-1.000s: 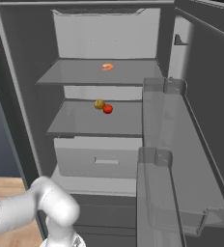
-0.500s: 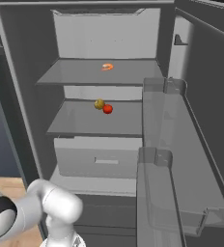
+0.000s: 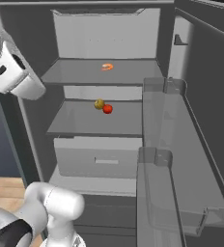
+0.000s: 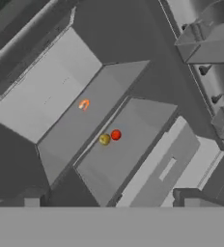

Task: Transport the fish and tomato to the fridge. Place the fish on the rack containing meat and place the tomato on the rack containing the vegetable, ensuring meats and vegetables are on different racks.

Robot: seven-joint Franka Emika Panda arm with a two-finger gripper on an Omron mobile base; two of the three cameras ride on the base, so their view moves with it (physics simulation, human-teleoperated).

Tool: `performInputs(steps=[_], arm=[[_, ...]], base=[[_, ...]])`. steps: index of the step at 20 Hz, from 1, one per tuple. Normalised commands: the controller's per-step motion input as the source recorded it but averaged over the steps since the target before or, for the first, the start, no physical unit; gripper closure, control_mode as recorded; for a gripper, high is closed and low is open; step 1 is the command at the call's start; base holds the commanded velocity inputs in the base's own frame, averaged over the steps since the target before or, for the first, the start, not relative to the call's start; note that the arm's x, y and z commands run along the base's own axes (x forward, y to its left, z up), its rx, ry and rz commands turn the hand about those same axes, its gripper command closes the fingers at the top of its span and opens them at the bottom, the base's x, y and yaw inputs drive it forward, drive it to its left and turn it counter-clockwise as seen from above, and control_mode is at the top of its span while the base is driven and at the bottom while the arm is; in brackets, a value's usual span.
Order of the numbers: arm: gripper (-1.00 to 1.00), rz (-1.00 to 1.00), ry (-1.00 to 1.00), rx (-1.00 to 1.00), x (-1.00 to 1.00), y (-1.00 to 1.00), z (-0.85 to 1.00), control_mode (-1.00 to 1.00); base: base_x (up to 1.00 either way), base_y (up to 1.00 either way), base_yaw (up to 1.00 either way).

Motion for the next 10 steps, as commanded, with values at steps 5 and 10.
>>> performInputs(steps=[5, 10], arm=[[-1.0, 0.37, 0.07, -0.04, 0.85, 0.31, -0.86, -1.0], [-1.0, 0.41, 0.2, -0.15, 0.0, 0.05, 0.08, -1.0]], base=[[0.0, 0.0, 0.0], [0.0, 0.0, 0.0]])
